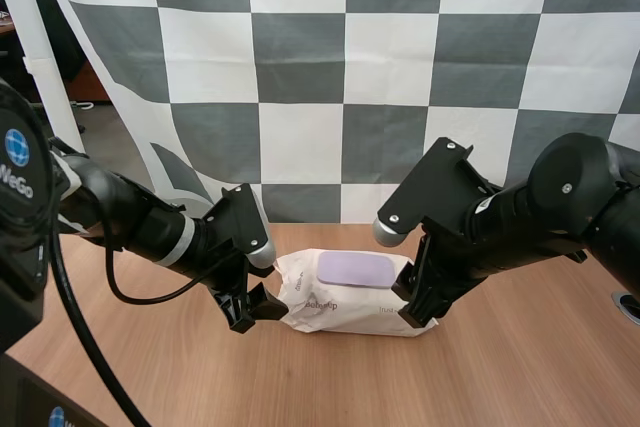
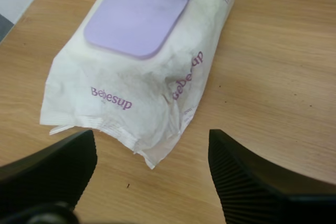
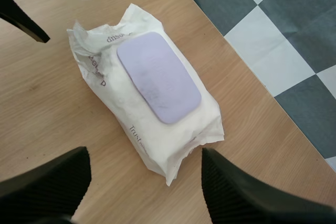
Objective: Open the wet wipes lid
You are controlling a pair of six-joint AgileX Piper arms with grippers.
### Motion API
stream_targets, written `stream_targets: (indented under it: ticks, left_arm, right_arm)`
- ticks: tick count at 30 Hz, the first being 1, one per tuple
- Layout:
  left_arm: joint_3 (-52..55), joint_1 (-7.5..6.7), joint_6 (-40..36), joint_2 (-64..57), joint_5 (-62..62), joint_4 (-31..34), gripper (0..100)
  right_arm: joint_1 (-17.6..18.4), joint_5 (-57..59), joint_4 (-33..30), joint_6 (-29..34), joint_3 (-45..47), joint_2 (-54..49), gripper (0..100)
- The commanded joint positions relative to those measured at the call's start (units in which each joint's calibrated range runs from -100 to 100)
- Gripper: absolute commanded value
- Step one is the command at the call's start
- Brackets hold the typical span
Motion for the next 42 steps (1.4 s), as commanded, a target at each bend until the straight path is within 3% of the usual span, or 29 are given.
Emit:
stream_targets:
  ticks: [1,3,7,12,17,23,26,30,31,32,33,34,38,42]
  left_arm:
    - [0.2,-0.03,0.4,-0.1,0.0,-2.3,100]
    - [0.8,-0.11,0.9,0.0,-1.7,-3.4,100]
    - [1.6,-1.95,0.9,0.2,-6.9,-4.4,100]
    - [4.2,-5.87,0.9,0.2,-14.7,-6.4,100]
    - [4.9,-9.86,0.9,0.9,-26.6,-12.8,100]
    - [4.9,-14.45,0.9,8.3,-38.9,-17.0,100]
    - [4.8,-15.61,0.9,12.5,-41.5,-17.9,100]
    - [3.2,-15.61,0.9,15.5,-40.7,-19.7,100]
    - [2.9,-15.61,0.9,15.5,-40.1,-19.7,84]
    - [2.7,-15.52,0.9,15.5,-39.2,-19.7,61]
    - [2.6,-15.40,0.9,15.5,-38.2,-19.7,36]
    - [2.6,-15.36,0.9,15.5,-36.4,-19.7,2]
    - [2.6,-14.52,0.9,15.0,-29.1,-19.4,0]
    - [2.6,-12.68,0.9,12.4,-21.0,-19.2,0]
  right_arm:
    - [0.1,0.0,0.0,0.0,0.0,0.1,100]
    - [0.1,0.0,0.0,0.0,0.0,0.1,100]
    - [0.1,0.0,0.0,0.0,0.0,0.1,100]
    - [0.1,0.0,0.0,0.0,0.0,0.1,100]
    - [0.1,-0.2,0.0,0.0,0.0,0.1,100]
    - [0.1,0.0,0.0,0.0,0.0,0.1,100]
    - [0.1,0.0,0.0,0.4,0.0,0.1,100]
    - [0.1,0.7,0.0,0.4,0.0,0.1,100]
    - [0.1,0.7,0.0,0.4,0.0,0.1,100]
    - [0.1,0.7,0.0,0.4,0.0,0.1,100]
    - [0.1,0.7,0.0,0.4,0.0,0.1,100]
    - [0.1,0.8,0.0,0.4,0.0,0.1,100]
    - [0.1,1.3,-0.4,-0.1,0.0,0.1,100]
    - [0.1,1.9,0.0,-4.2,0.0,0.1,100]
